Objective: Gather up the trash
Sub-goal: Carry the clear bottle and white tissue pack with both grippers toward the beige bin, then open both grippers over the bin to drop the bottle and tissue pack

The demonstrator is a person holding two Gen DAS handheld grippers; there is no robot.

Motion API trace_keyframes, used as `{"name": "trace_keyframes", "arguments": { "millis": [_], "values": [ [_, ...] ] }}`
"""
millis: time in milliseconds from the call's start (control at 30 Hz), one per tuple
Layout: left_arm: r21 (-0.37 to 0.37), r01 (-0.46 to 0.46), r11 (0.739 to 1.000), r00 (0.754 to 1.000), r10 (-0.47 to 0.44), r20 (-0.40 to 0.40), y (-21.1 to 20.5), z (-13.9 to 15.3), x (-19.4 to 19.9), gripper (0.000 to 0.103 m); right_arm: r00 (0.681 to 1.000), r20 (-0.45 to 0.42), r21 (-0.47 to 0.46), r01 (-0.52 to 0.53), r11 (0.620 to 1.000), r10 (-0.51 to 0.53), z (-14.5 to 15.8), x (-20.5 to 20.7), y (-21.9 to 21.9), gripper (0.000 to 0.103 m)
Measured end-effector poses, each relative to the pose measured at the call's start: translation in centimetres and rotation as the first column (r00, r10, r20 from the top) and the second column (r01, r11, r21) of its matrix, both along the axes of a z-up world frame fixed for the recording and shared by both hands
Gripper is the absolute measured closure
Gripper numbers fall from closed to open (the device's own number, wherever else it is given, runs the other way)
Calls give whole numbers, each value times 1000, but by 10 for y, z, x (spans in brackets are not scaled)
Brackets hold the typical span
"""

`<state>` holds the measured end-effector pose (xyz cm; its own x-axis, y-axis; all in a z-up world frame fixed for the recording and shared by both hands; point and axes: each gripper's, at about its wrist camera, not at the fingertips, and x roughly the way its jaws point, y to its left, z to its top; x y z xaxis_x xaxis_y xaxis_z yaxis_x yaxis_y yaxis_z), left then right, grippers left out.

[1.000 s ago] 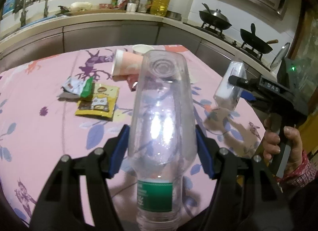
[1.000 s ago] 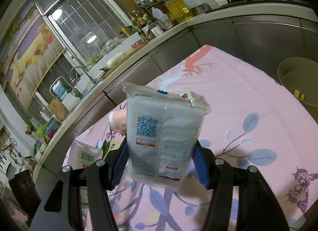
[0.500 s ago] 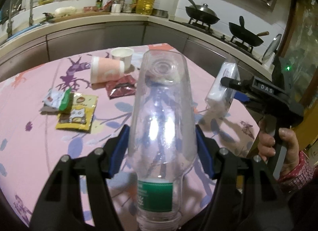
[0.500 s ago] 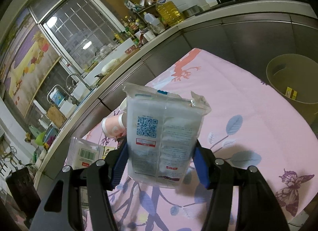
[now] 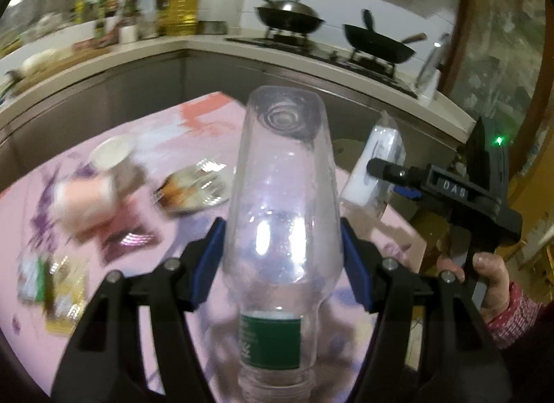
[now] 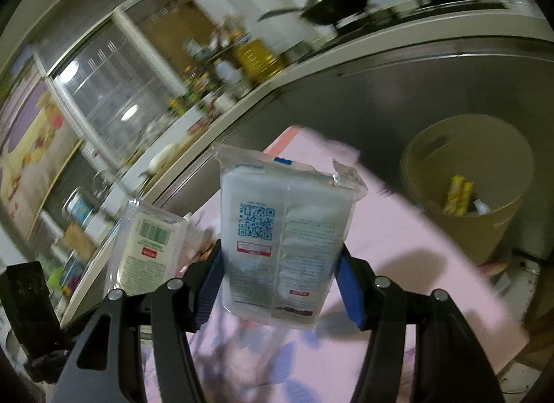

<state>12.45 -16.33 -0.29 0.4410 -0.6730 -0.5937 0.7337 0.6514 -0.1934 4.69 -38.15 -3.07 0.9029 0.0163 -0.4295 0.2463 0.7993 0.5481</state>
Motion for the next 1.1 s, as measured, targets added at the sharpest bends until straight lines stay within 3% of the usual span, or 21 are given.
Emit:
{"name": "trace_keyframes", "arguments": {
  "millis": [267,467,633,733,833,1100],
  "values": [
    [-20,157,987,987,-158,-31,-129,14,43,41,968,28,-32,250,968,-249,5,-24,-113,45],
    [9,243,970,966,-241,-93,-235,1,74,41,947,-22,-38,320,947,-321,-17,-18,-171,45],
    [43,274,961,951,-264,-161,-289,-22,90,40,945,-74,-1,321,947,-320,-44,-7,-197,44],
    [91,301,949,936,-275,-219,-314,-44,94,40,948,-103,32,305,952,-300,-59,-2,-203,38],
    [140,307,941,934,-269,-236,-330,-61,94,31,944,-122,47,314,948,-307,-69,2,-208,32],
    [107,243,964,946,-211,-245,-323,-55,104,30,928,-90,72,368,927,-361,-68,-18,-210,31]
  ]
}}
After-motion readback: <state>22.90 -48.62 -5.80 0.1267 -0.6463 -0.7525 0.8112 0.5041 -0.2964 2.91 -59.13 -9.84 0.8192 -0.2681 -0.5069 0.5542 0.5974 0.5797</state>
